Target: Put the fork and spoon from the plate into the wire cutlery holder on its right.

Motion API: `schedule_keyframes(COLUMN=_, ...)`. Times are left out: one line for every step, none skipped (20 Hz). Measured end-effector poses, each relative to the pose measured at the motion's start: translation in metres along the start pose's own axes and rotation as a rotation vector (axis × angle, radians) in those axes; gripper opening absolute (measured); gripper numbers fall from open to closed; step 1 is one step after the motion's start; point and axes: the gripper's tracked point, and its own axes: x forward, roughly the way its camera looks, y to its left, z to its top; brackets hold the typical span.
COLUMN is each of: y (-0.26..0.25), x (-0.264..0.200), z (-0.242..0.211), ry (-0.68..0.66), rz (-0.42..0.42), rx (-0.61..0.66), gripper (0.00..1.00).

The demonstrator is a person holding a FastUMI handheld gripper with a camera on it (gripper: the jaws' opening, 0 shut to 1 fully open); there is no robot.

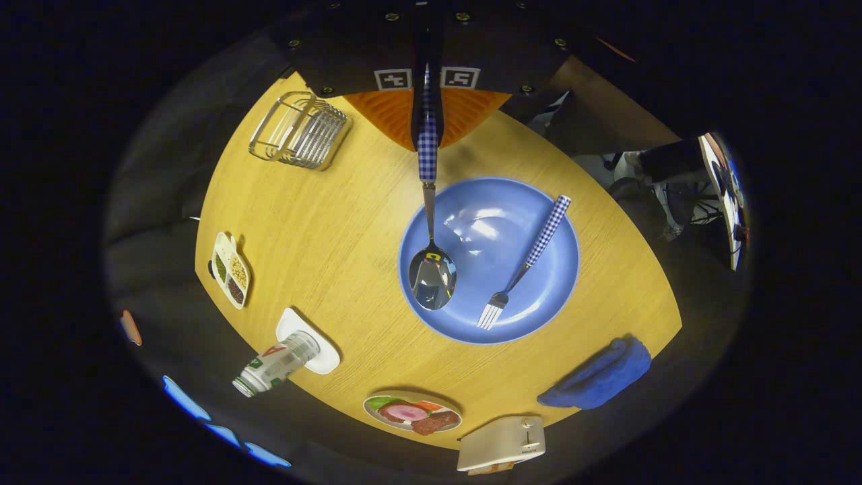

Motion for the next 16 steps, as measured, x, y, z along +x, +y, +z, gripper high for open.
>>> schedule_keyframes(y=-0.009, x=-0.008, z=-0.004, ry=0.001, rz=-0.012, rx=0.012, gripper=0.01)
schedule_keyframes(y=-0.018, x=-0.016, z=-0.01, ry=-0.001, rz=-0.026, rx=0.028, gripper=0.01)
schedule_keyframes(y=-0.027, x=-0.023, z=-0.016, ry=0.003, rz=-0.037, rx=0.037, gripper=0.01)
schedule_keyframes(y=-0.037, x=-0.027, z=-0.021, ry=0.005, rz=-0.054, rx=0.037, gripper=0.01)
schedule_keyframes(y=-0.048, x=-0.032, z=-0.028, ry=0.011, rz=-0.07, rx=0.041, gripper=0.02)
schedule_keyframes(y=-0.056, x=-0.037, z=-0.038, ry=0.022, rz=-0.08, rx=0.051, gripper=0.01)
schedule_keyframes(y=-0.063, x=-0.042, z=-0.046, ry=0.036, rz=-0.086, rx=0.059, gripper=0.01)
schedule_keyframes(y=-0.07, x=-0.044, z=-0.057, ry=0.05, rz=-0.092, rx=0.065, gripper=0.01)
schedule_keyframes(y=-0.076, x=-0.046, z=-0.065, ry=0.065, rz=-0.098, rx=0.066, gripper=0.01)
schedule_keyframes(y=-0.082, x=-0.047, z=-0.074, ry=0.082, rz=-0.103, rx=0.068, gripper=0.01)
schedule_keyframes(y=-0.087, x=-0.048, z=-0.082, ry=0.098, rz=-0.101, rx=0.075, gripper=0.01)
schedule_keyframes(y=-0.091, x=-0.049, z=-0.091, ry=0.114, rz=-0.098, rx=0.084, gripper=0.01)
schedule_keyframes(y=-0.097, x=-0.05, z=-0.098, ry=0.123, rz=-0.099, rx=0.093, gripper=0.01)
schedule_keyframes(y=-0.102, x=-0.05, z=-0.104, ry=0.134, rz=-0.104, rx=0.109, gripper=0.01)
schedule_keyframes(y=-0.107, x=-0.051, z=-0.112, ry=0.149, rz=-0.11, rx=0.117, gripper=0.01)
schedule_keyframes(y=-0.111, x=-0.052, z=-0.121, ry=0.172, rz=-0.115, rx=0.122, gripper=0.01)
